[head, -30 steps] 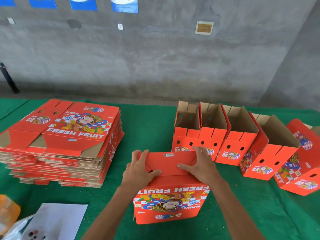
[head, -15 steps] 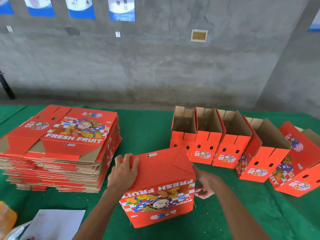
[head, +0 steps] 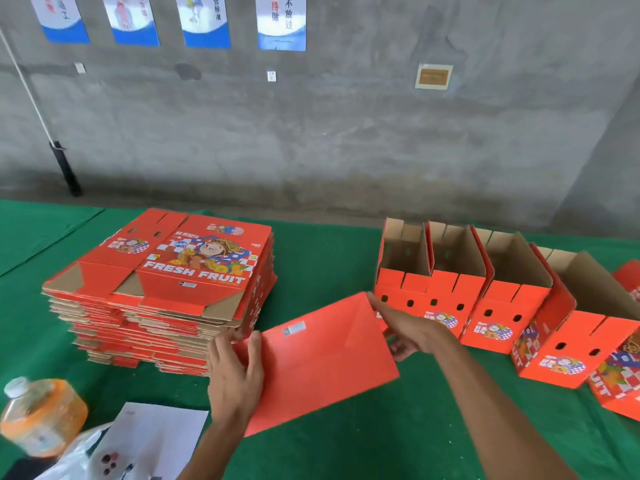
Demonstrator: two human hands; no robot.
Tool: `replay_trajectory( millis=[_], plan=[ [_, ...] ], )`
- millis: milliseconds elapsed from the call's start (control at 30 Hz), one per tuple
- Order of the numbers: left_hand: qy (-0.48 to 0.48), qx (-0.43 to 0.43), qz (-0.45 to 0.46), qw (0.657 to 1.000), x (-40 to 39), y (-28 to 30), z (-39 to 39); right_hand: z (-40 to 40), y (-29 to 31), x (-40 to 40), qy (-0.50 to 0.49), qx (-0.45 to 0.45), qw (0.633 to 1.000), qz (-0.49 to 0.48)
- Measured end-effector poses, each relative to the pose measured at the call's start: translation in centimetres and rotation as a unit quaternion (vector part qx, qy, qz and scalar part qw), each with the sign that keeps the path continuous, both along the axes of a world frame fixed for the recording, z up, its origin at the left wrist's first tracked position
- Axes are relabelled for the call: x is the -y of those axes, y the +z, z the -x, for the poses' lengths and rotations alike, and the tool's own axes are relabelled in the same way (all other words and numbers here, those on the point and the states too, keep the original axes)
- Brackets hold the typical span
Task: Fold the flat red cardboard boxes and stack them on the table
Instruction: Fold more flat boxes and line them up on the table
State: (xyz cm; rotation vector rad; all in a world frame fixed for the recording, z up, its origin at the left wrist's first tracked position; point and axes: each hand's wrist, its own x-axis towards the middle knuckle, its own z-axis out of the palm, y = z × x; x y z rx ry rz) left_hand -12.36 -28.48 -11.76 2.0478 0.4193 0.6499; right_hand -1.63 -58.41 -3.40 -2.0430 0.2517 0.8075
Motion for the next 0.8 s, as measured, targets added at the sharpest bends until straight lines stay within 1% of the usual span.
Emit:
replay_trajectory(
  millis=[67, 100, 133, 167, 200, 233, 267, 300, 333, 367, 400, 467, 567, 667, 733, 800],
  plan=[
    [0.007, 0.012, 0.075, 0.997, 0.3, -0.6, 0.1, 0.0, 0.8, -0.2, 0.018, 0.055, 0.997, -0.06],
    [0.002, 0.002, 0.088, 0.996, 0.5, -1.0, -0.1, 0.1, 1.0, -0.3, 0.024, 0.096, 0.991, -0.095],
    [-0.016, -0.021, 0.07, 0.997, 0.8, -1.2, -0.5, 0.1, 1.1, -0.7, 0.036, 0.137, 0.983, -0.119],
    [-0.045, -0.053, 0.052, 0.996, 1.2, -1.4, -1.1, 0.2, 1.0, -1.2, 0.064, 0.184, 0.974, -0.112],
    [-0.09, -0.076, 0.043, 0.992, 1.8, -1.4, -1.9, 0.4, 0.7, -2.1, 0.105, 0.238, 0.964, -0.063],
    [-0.144, -0.093, 0.093, 0.981, 2.7, -0.7, -2.6, 0.6, 0.1, -3.1, 0.151, 0.291, 0.945, 0.008],
    [-0.189, -0.113, 0.183, 0.958, 3.8, 0.3, -3.4, 0.8, -1.0, -4.2, 0.183, 0.338, 0.921, 0.068],
    [-0.228, -0.136, 0.273, 0.925, 4.9, 1.2, -4.4, 0.9, -2.3, -5.2, 0.198, 0.373, 0.9, 0.107],
    [-0.25, -0.143, 0.334, 0.898, 5.8, 1.9, -5.6, 1.0, -3.7, -6.0, 0.203, 0.398, 0.883, 0.145],
    [-0.251, -0.142, 0.36, 0.887, 6.5, 2.3, -6.9, 1.2, -5.1, -6.7, 0.203, 0.408, 0.871, 0.182],
    [-0.248, -0.142, 0.387, 0.877, 7.2, 2.5, -8.2, 1.2, -6.2, -7.1, 0.198, 0.404, 0.868, 0.212],
    [-0.234, -0.15, 0.422, 0.863, 8.1, 2.5, -10.6, 0.5, -7.8, -7.4, 0.175, 0.379, 0.878, 0.236],
    [-0.241, -0.168, 0.386, 0.875, 9.0, 2.2, -14.0, -1.8, -8.7, -7.0, 0.152, 0.343, 0.895, 0.242],
    [-0.244, -0.195, 0.356, 0.881, 9.9, 1.4, -17.6, -4.6, -9.3, -6.2, 0.136, 0.33, 0.899, 0.253],
    [-0.25, -0.198, 0.319, 0.893, 10.5, 0.6, -20.0, -6.5, -9.6, -5.5, 0.133, 0.319, 0.902, 0.259],
    [-0.273, -0.189, 0.29, 0.897, 11.2, -0.4, -22.3, -8.2, -10.1, -4.8, 0.136, 0.306, 0.906, 0.258]
  ],
)
